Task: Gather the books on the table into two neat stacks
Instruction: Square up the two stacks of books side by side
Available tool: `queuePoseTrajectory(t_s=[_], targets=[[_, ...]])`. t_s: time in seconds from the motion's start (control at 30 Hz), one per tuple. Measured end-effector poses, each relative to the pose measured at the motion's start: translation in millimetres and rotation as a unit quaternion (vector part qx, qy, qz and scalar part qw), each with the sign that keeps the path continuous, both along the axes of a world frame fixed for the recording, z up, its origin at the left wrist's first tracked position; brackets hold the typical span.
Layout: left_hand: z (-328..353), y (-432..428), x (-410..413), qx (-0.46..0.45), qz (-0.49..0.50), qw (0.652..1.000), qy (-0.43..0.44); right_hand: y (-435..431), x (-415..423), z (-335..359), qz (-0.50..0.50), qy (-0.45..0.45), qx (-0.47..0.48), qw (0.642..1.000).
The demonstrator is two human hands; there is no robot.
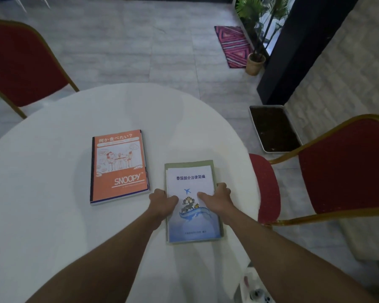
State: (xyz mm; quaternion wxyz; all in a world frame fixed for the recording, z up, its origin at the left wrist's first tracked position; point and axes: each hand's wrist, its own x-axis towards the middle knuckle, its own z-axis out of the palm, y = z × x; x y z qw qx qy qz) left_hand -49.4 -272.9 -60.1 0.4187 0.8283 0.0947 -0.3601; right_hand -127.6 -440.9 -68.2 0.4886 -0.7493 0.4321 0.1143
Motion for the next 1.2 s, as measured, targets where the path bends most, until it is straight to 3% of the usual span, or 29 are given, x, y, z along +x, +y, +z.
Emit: queuePoseTrajectory(t_s=[0.2, 0.7, 0.77, 0.87, 0.93, 1.0, 1.1, 1.2], targets=[[16, 40, 40, -0.028, 0.062, 0.996, -0.057, 40, 57, 11, 0.015, -0.042, 0.027, 0.999], [14, 133, 163, 0.1, 0.125, 0.972, -0.172, 130, 212, 2, 0.113, -0.089, 0.041, 0.989], [8, 137, 171, 0.102, 0.123, 0.973, -0.167, 135, 220, -3, 0.129, -0.076, 0.023, 0.988], [-2, 142, 175, 0.106, 0.114, 0.977, -0.148, 138, 222, -8, 0.19, -0.026, -0.079, 0.978], [-7, 144, 174, 0.136, 0.083, 0.976, -0.147, 138, 219, -11, 0.193, -0.039, -0.097, 0.976], [-10, 146, 172, 0.099, 0.078, 0.982, -0.143, 138, 214, -17, 0.168, -0.075, -0.033, 0.982], [-14, 145, 165, -0.03, 0.107, 0.984, -0.138, 146, 205, -24, 0.149, -0.114, 0.021, 0.982], [-16, 145, 161, -0.048, 0.114, 0.985, -0.124, 156, 199, -27, 0.126, -0.133, 0.041, 0.982]])
